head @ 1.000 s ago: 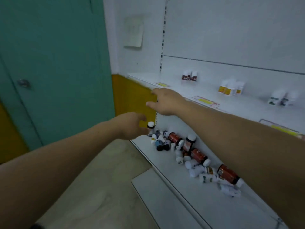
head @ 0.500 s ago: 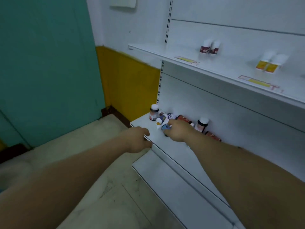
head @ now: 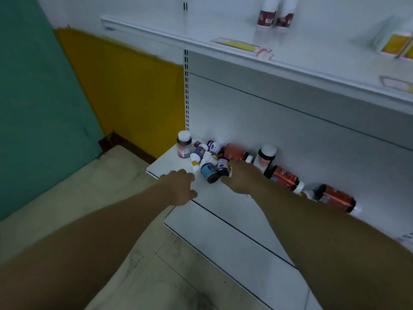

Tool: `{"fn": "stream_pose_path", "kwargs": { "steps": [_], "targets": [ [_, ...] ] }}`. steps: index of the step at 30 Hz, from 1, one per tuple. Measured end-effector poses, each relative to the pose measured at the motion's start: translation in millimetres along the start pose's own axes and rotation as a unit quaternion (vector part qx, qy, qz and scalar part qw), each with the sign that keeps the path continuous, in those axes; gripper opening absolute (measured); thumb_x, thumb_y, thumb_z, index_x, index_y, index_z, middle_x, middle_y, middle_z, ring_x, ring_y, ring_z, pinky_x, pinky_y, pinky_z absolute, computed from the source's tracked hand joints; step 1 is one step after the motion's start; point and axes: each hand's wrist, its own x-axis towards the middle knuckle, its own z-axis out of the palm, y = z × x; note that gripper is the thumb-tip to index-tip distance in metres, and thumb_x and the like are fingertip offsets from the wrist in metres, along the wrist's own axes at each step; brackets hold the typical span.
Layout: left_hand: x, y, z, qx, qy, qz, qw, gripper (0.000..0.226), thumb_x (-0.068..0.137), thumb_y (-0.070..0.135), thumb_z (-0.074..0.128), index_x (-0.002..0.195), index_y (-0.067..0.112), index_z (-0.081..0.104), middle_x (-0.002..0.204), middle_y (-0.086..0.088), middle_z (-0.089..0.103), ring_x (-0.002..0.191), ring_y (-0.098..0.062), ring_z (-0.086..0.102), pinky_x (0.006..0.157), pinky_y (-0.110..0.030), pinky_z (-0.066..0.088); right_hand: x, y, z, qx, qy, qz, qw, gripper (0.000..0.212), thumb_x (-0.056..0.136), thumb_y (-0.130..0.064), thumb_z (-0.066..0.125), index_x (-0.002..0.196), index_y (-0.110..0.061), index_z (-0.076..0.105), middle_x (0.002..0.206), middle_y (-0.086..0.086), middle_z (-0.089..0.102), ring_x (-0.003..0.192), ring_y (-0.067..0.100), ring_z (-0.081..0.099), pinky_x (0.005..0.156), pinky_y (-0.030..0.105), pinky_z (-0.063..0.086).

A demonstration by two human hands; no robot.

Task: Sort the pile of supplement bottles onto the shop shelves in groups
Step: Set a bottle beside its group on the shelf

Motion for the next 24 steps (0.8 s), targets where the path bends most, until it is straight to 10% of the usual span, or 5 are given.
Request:
{"fn": "stream_pose_path", "kwargs": {
  "steps": [9,14,24],
  "targets": [
    [122.4,-5.8,32.7,-0.144,0.013,-0.021,0.989,0.068,0.089,0.040,0.060,0.146,0.023,0.028,0.140,-0.012,0.033,0.123,-0.032,0.044,0.101,-0.039,0.040,108.8,17.7,55.7,0.041,-0.048,0.017,0.998,0.052,0.094,-0.028,0.053,0.141,-0.013,0.037,0.137,0.014,0.046,0.120,0.033,0.049,0.096,0.038,0.043],
    [165.4,-1.1,58.3,-0.235,-0.001,0.003,0.972,0.066,0.094,0.030,0.053,0.150,0.026,0.019,0.144,-0.018,0.025,0.120,-0.035,0.045,0.096,-0.032,0.039,129.4,25.5,93.1,-0.031,-0.126,0.006,0.992,0.066,0.097,-0.018,0.043,0.154,-0.017,0.010,0.158,0.014,0.010,0.145,0.032,0.015,0.116,0.048,0.022],
    [185.2,-2.8,93.1,-0.190,0.017,0.034,0.981,0.050,0.095,0.032,0.050,0.142,0.023,0.037,0.149,-0.019,0.011,0.117,-0.043,0.044,0.102,-0.036,0.036,123.7,32.0,118.7,0.016,-0.034,0.051,0.998,0.057,0.093,-0.016,0.049,0.146,-0.013,0.028,0.139,0.021,0.028,0.122,0.039,0.041,0.099,0.046,0.042]
  ]
}}
